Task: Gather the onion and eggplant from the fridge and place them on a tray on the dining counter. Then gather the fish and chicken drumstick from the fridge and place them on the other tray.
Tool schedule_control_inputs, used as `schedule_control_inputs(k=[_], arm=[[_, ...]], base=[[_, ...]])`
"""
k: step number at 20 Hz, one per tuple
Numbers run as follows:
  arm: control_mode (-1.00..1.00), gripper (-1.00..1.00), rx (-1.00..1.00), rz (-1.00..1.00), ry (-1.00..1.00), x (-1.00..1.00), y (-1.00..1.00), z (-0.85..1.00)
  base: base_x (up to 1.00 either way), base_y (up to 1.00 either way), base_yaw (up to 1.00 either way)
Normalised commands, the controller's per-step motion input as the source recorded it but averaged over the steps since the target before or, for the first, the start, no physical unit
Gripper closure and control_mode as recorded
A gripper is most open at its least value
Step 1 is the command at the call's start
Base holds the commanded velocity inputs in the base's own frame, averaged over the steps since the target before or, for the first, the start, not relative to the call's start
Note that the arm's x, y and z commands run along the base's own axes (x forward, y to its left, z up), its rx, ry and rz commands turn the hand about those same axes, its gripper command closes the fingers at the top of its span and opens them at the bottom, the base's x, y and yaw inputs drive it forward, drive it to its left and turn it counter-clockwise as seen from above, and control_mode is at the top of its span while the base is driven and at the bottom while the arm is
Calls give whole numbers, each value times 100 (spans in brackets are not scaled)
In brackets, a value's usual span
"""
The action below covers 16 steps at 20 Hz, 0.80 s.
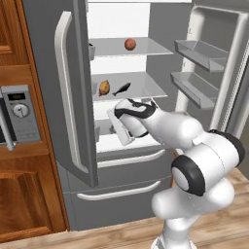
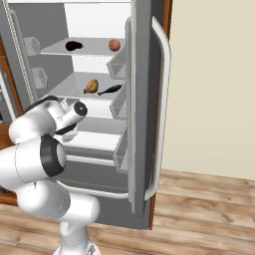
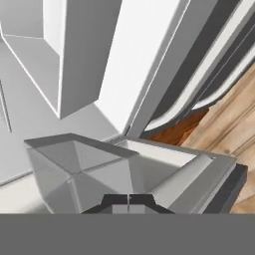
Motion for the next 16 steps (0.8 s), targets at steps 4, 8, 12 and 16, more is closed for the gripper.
schedule_control_inputs(k=[4,8,12,16], arm=[[-100,100,0,0,0,35,0,-2],[-100,100,0,0,1,42,7,-6],[-100,100,0,0,8,48,19,-21],[-100,100,0,0,12,44,26,-40]], base=[[0,0,0],[0,0,0],[0,0,0],[0,0,0]])
